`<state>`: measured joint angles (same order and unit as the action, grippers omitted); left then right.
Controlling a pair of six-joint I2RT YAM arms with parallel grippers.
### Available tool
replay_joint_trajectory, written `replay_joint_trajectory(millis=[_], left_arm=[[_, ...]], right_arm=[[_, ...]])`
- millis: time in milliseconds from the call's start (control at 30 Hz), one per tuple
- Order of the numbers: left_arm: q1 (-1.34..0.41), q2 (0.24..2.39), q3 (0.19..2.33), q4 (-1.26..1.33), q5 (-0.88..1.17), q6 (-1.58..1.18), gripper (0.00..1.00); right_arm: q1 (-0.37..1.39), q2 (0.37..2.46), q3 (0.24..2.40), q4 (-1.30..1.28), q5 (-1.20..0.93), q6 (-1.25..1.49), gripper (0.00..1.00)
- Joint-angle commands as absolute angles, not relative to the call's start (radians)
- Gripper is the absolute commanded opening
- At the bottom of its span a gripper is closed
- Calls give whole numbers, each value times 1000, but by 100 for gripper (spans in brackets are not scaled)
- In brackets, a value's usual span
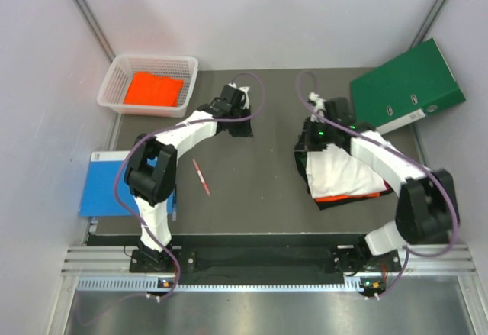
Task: Fold and stack the t-shirts
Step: Neatly place the folded tshirt to the corner
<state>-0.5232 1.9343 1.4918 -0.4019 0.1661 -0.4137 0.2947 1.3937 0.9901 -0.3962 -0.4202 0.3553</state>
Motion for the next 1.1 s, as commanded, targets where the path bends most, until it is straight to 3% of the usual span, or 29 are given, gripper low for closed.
replay_joint_trajectory(millis=[0, 67, 100, 133, 467, 1067], left_arm=[[-445, 1868, 1450, -446, 158, -422, 28], [-416, 1858, 1424, -445, 160, -426, 50], [-408, 1855, 1414, -440, 160, -426, 88], [-397, 1844, 1398, -440, 156, -426, 99], [-379, 1839, 1359, -426, 178, -436, 99], [-379, 1871, 1376, -394, 215, -453, 99]], right_arm=[[432, 1604, 1175, -514, -256, 245, 0], [471, 1697, 1216, -540, -233, 236, 0], [482, 1727, 1254, -554, -213, 238, 0], [488, 1758, 1275, -564, -186, 235, 0], [479, 1971, 1388, -690, 93, 253, 0], [233, 1830, 1224, -816, 448, 279, 0]])
